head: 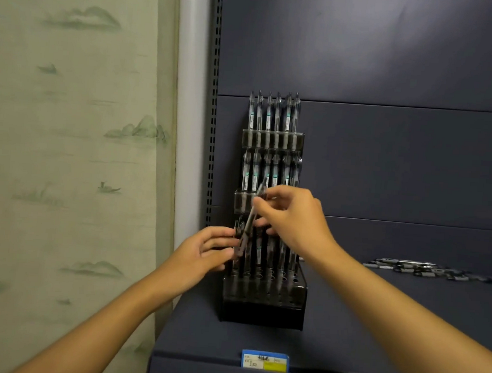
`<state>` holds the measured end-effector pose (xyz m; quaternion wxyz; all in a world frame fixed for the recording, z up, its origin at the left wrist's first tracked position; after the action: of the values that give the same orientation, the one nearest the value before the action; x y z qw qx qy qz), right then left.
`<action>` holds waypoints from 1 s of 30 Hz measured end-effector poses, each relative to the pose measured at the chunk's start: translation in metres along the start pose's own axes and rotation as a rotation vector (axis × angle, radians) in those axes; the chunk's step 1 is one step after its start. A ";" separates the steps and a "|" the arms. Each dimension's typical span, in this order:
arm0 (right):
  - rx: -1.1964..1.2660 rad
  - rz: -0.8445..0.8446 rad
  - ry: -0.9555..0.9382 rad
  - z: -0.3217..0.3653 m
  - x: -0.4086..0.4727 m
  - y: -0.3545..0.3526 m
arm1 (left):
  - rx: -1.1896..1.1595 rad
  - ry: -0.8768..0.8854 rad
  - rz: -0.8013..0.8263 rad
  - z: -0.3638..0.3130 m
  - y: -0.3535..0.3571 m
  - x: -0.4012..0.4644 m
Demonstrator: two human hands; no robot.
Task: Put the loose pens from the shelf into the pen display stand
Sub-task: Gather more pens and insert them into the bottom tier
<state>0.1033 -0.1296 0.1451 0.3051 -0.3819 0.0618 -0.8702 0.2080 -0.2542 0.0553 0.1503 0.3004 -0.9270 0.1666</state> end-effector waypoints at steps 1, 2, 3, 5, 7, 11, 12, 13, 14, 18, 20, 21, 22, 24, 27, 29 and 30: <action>-0.005 -0.015 0.000 -0.003 0.002 -0.006 | 0.000 -0.009 -0.019 0.003 -0.004 0.000; -0.015 -0.030 0.003 -0.006 0.003 -0.012 | -0.008 -0.020 -0.036 0.005 -0.008 -0.001; -0.029 -0.044 0.010 -0.011 0.005 -0.018 | -0.017 -0.034 -0.051 0.008 -0.011 -0.001; -0.045 -0.056 0.035 -0.021 0.006 -0.026 | -0.023 -0.056 -0.070 0.012 -0.016 -0.001; -0.053 -0.059 0.058 -0.031 0.006 -0.029 | -0.023 -0.068 -0.079 0.015 -0.018 -0.001; -0.071 -0.040 0.070 -0.043 0.002 -0.021 | -0.024 -0.076 -0.078 0.015 -0.016 0.000; -0.071 -0.034 0.065 -0.044 0.001 -0.018 | -0.021 -0.075 -0.076 0.014 -0.015 0.000; -0.075 -0.030 0.058 -0.044 0.000 -0.015 | -0.019 -0.072 -0.074 0.014 -0.015 0.000; -0.081 -0.026 0.051 -0.045 0.000 -0.012 | -0.018 -0.070 -0.074 0.013 -0.014 0.001; -0.114 -0.003 0.039 -0.048 -0.001 -0.002 | -0.014 -0.062 -0.070 0.010 -0.013 0.001; -0.115 0.015 0.052 -0.054 -0.003 0.003 | -0.025 -0.061 -0.072 0.010 -0.014 0.001; -0.115 0.026 0.061 -0.057 -0.004 0.005 | -0.034 -0.059 -0.074 0.010 -0.014 0.001; -0.117 0.036 0.072 -0.061 -0.006 0.007 | -0.041 -0.057 -0.073 0.010 -0.015 0.001; -0.110 0.053 0.098 -0.068 -0.009 0.010 | -0.053 -0.057 -0.063 0.010 -0.013 0.001; -0.118 0.072 0.117 -0.077 -0.014 0.015 | -0.052 -0.052 -0.039 0.010 -0.008 0.000; -0.170 0.098 0.099 -0.079 -0.017 0.019 | -0.052 -0.047 -0.033 0.008 -0.005 0.001; -0.191 0.109 0.088 -0.080 -0.018 0.020 | -0.056 -0.046 -0.032 0.006 -0.004 0.002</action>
<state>0.0663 -0.1454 0.0712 0.3111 -0.3667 0.1786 -0.8584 0.2079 -0.2606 0.0510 0.1402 0.3143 -0.9297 0.1311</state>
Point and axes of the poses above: each hand's wrist, its own x-axis towards the middle knuckle, its own y-axis out of the palm, z = x × y, the point moved 9 cm from there along x, towards the middle knuckle, and after that the axes turned 2 degrees about -z, right-handed, at the moved point
